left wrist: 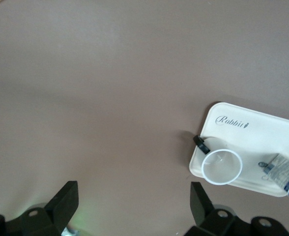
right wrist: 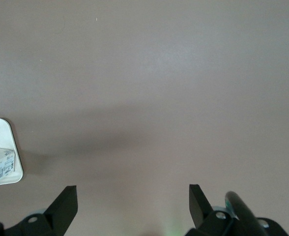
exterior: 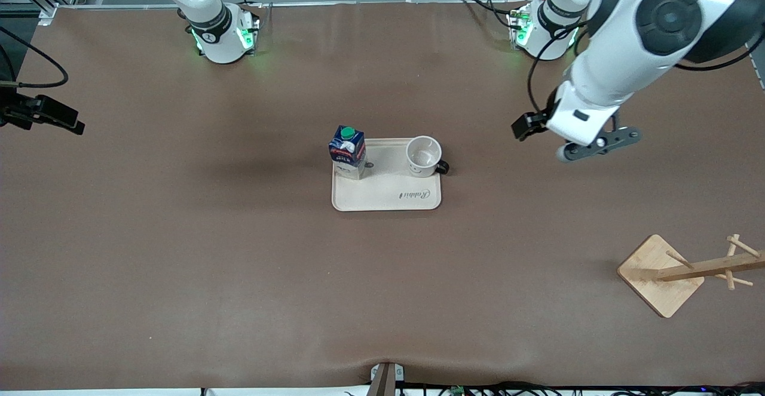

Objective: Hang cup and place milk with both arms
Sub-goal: 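Reach the left gripper to the white mug rim on the tray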

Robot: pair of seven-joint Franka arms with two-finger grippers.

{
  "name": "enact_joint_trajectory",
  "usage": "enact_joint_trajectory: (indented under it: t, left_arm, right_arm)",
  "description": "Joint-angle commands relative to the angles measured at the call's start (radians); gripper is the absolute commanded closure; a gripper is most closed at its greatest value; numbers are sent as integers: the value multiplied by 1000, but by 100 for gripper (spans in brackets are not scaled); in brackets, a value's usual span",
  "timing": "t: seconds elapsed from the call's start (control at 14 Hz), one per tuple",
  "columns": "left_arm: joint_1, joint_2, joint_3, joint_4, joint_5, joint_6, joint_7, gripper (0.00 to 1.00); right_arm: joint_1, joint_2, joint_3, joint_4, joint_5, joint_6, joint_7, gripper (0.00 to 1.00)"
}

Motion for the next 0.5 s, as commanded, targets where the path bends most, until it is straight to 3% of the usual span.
enact_joint_trajectory:
  t: [0.0,0.29,0.43]
  left_arm:
    - [1,-18,-61,-121,-16,132,-105,0]
    - [-2,68,-174,-207,-14,304,-350,0]
    - [-31,105,-196,-243,-14,388,-502,0]
  right_arm:
    - [-13,-4,6,11,15,-9,-12,0]
    - [-13,-4,6,11,15,-9,-12,0]
    - [-13,-4,6,11,15,-9,-12,0]
